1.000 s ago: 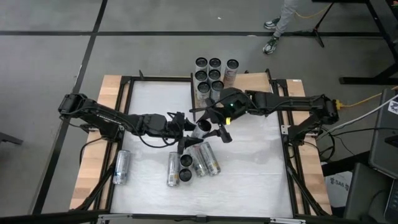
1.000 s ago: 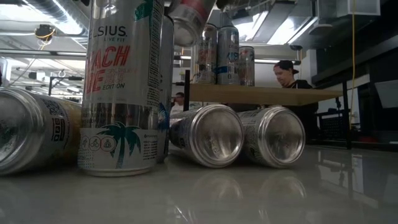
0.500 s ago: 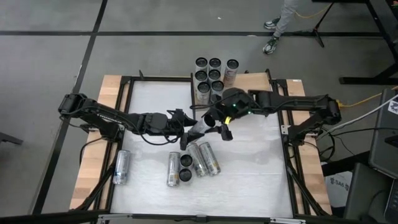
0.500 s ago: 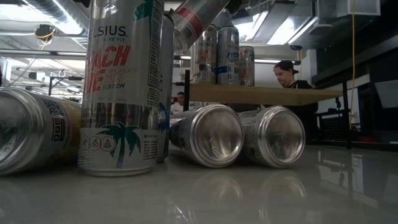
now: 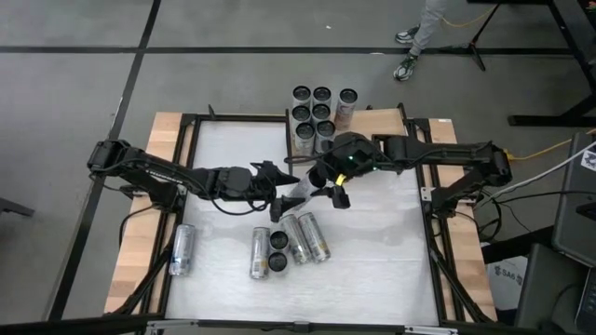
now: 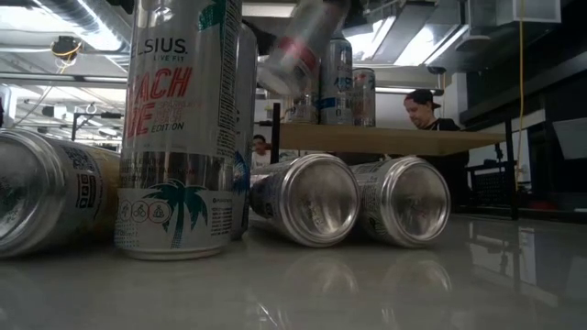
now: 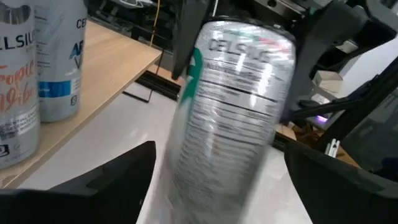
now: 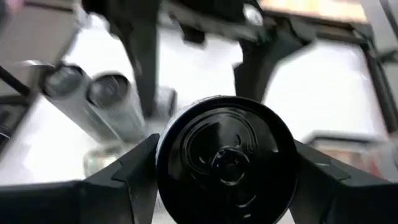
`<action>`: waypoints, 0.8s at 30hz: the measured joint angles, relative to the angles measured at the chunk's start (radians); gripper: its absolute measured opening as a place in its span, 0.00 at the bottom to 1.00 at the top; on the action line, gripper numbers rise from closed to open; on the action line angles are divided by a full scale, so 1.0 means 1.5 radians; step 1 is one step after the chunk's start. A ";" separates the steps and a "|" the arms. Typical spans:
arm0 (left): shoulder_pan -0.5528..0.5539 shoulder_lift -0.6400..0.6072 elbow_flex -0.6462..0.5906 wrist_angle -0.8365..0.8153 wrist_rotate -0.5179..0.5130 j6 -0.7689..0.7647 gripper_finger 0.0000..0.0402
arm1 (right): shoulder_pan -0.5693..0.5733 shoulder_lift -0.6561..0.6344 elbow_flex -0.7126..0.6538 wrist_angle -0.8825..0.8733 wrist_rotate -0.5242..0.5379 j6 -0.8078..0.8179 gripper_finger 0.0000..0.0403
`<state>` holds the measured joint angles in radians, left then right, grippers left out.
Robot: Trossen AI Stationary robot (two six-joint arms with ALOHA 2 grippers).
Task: Place canned beverage on shelf
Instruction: Put the pink soda can on the shelf aligned with the other pink soda can
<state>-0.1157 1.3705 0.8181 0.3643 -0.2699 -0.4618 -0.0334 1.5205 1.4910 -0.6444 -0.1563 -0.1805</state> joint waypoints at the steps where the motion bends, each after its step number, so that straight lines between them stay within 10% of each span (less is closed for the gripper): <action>1: 0.000 0.000 0.000 -0.005 0.000 0.000 0.88 | 0.000 -0.002 0.000 -0.019 0.015 0.002 0.64; 24: 0.000 0.000 0.000 -0.139 -0.002 0.001 0.87 | 0.049 -0.004 0.000 -0.450 0.233 0.548 0.64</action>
<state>-0.1158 1.3705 0.8181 0.1564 -0.2722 -0.4599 0.0408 1.5143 1.4910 -1.3200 0.1927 0.6415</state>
